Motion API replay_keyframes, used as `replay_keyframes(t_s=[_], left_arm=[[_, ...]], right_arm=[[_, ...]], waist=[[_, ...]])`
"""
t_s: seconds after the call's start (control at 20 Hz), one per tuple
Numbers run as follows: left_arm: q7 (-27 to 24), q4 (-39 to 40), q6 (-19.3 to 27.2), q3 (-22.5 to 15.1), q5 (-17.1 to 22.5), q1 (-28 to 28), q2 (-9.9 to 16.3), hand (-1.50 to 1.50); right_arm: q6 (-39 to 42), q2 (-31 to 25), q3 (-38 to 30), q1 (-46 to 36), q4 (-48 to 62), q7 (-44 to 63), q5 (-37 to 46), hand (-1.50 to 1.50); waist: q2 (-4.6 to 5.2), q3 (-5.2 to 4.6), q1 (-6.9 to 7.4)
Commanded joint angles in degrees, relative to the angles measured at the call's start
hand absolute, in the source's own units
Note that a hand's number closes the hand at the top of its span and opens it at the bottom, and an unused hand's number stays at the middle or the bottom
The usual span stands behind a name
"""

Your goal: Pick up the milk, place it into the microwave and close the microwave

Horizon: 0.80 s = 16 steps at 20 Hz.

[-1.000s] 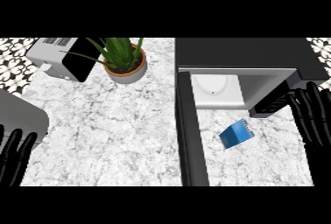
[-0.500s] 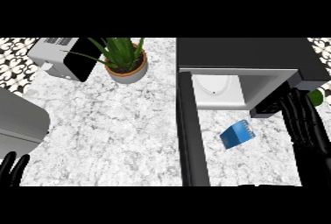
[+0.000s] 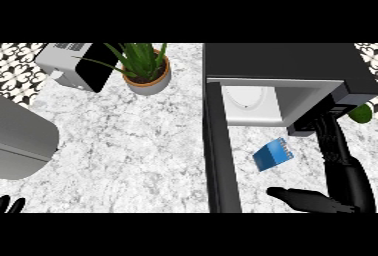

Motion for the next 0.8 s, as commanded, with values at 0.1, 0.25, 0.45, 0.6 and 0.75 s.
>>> replay_keyframes(t_s=[0.1, 0.25, 0.45, 0.6, 0.75], left_arm=[[0.1, -8.6, -2.9, 3.1, 10.3, 3.9, 0.6, -1.50], [-2.2, -8.3, -4.6, 1.3, 8.7, 7.9, -1.0, -1.50], [-6.4, -5.5, -7.1, 3.1, 8.0, 9.2, -1.2, -1.50], [-6.5, -4.8, -9.0, 6.8, 12.7, 9.9, 0.6, -1.50], [-9.1, -4.7, -10.2, 5.8, 10.3, 12.2, -1.1, -1.50]], right_arm=[[1.1, -1.6, -3.6, -1.1, 12.0, -7.5, -0.5, -1.50], [-1.1, -0.4, -2.9, -0.5, 17.8, -11.4, 2.4, -1.50], [2.9, -4.6, -7.7, -1.8, 28.2, -18.9, -0.8, -1.50], [-0.1, -2.9, -6.9, -3.2, 33.2, -23.1, 2.0, -1.50], [-3.4, -2.6, -7.0, -7.5, 41.4, -27.5, 5.3, -1.50]], waist=[[0.14, 0.04, -0.14], [0.05, 0.03, -0.03], [0.05, 0.05, 0.19], [0.12, 0.03, 0.02], [0.21, 0.09, 0.60]])
